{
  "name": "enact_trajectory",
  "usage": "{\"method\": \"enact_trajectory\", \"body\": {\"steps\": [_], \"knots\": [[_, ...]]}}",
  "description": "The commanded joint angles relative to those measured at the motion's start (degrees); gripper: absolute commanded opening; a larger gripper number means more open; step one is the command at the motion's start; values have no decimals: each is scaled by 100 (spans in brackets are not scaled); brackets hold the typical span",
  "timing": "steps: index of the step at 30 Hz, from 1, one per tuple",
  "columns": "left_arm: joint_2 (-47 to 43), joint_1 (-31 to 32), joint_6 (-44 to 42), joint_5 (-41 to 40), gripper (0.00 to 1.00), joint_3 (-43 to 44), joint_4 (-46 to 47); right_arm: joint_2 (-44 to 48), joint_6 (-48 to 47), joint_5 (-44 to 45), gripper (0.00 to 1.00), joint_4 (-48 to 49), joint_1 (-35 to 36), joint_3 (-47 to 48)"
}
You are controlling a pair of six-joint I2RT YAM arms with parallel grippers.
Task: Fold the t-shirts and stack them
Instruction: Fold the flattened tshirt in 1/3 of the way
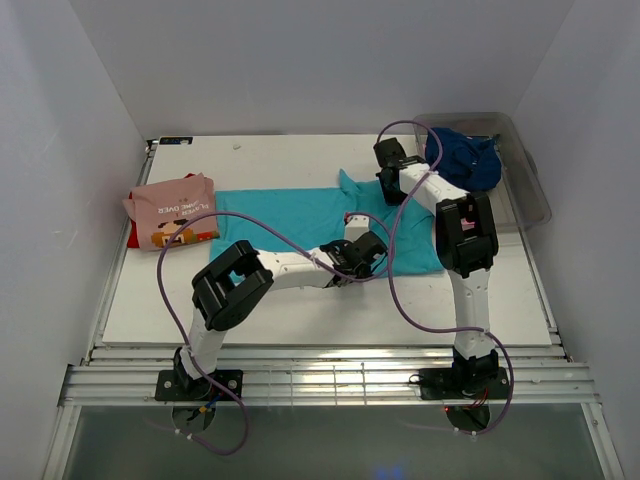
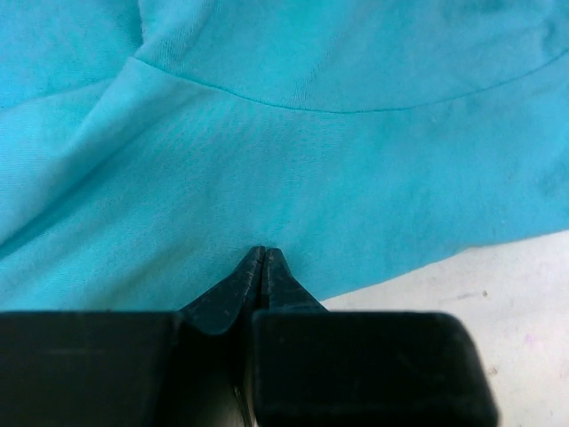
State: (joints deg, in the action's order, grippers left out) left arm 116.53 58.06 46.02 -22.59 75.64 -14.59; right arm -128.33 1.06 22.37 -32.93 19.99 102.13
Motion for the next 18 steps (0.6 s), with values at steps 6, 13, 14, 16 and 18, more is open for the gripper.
{"method": "enact_trajectory", "body": {"steps": [6,13,14,16,18], "knots": [[239,513,127,879,11,-550,-861,-130,-80,74,9,32,-4,817],[195,539,65,774,11,-515,-896,-166,-18,556,9,-135,-4,651],[195,548,39,756,11,-471,-914,-183,-1,645,11,-266,-4,651],[186,548,21,686,11,-401,-993,-192,43,777,15,-389,-12,642],[151,548,-31,564,11,-304,-1063,-148,96,821,29,-548,-21,616]]}}
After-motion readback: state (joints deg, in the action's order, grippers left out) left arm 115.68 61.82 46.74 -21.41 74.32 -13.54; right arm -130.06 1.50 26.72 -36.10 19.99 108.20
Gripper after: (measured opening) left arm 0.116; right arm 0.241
